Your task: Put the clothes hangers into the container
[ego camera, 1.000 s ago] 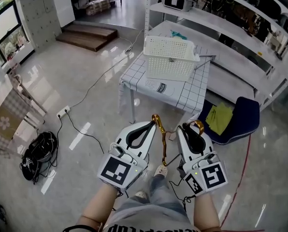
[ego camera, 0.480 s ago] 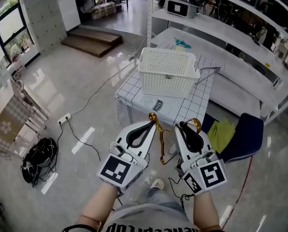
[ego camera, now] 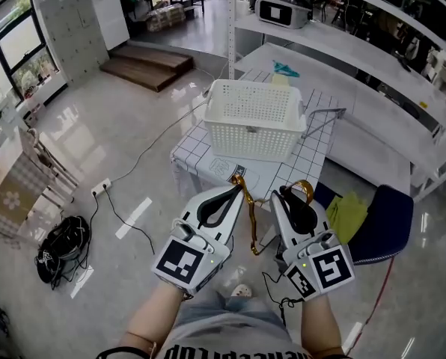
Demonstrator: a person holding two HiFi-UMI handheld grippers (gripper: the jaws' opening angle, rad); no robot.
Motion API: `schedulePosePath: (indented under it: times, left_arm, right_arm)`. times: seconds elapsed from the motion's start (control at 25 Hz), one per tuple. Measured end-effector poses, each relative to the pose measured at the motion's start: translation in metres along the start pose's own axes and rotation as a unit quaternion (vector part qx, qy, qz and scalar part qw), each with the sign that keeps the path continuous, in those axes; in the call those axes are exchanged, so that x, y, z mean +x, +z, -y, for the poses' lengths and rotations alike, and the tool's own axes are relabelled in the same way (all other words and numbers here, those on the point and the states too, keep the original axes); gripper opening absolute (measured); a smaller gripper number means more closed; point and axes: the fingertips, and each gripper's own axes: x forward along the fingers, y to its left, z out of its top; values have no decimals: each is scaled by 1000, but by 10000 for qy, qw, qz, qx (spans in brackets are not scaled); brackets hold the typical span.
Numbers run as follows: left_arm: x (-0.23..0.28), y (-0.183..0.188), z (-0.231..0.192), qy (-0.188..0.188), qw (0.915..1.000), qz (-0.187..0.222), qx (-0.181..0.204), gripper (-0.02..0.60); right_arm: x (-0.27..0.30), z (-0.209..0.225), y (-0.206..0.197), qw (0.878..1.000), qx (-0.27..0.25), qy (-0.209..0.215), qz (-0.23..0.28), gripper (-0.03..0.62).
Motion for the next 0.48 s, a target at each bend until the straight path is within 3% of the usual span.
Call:
schedulePosePath:
  times: [0.48]
  left_arm:
    - [26, -4, -41, 78, 9998, 149, 138, 12]
  right_arm:
    - [41, 14, -5, 10000, 52, 68, -32, 69]
